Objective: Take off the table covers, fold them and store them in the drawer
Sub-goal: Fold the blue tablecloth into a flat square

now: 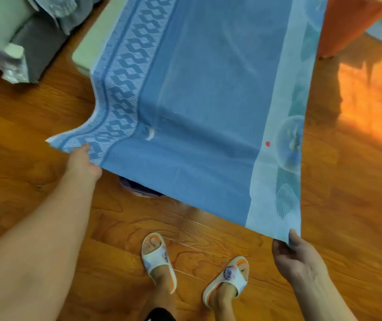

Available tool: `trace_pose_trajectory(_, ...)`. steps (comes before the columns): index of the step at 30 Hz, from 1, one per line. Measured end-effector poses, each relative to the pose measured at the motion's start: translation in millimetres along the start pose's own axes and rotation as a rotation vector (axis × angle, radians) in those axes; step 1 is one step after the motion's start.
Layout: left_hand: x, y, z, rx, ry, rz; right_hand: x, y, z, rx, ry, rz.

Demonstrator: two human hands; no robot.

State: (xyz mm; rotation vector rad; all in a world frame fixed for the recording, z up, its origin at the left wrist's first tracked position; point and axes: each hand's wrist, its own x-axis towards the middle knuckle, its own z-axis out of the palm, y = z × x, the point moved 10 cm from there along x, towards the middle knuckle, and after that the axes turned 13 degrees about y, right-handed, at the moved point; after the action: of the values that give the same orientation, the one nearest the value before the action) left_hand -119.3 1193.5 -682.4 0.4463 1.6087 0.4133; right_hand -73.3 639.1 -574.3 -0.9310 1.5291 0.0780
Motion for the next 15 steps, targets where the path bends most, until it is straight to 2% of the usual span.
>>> trace_pose_trajectory(4, -9, 24, -9, 0.112, -0.046, 0.022, 24, 29, -4, 0.05, 0.034, 0.115)
trace_pose_trajectory(8, -25, 30, -26, 0.058, -0.042, 0.077, 29, 61, -10, 0.089, 0.013, 0.153)
trace_pose_trajectory(12, -35, 38, -50, 0.115, 0.032, 0.219, 36, 69, -16, 0.183, 0.108, 0.092)
trace_pose_trajectory(15, -34, 49, -69, 0.097, 0.067, 0.249, 42, 66, -10, 0.076, 0.088, 0.008)
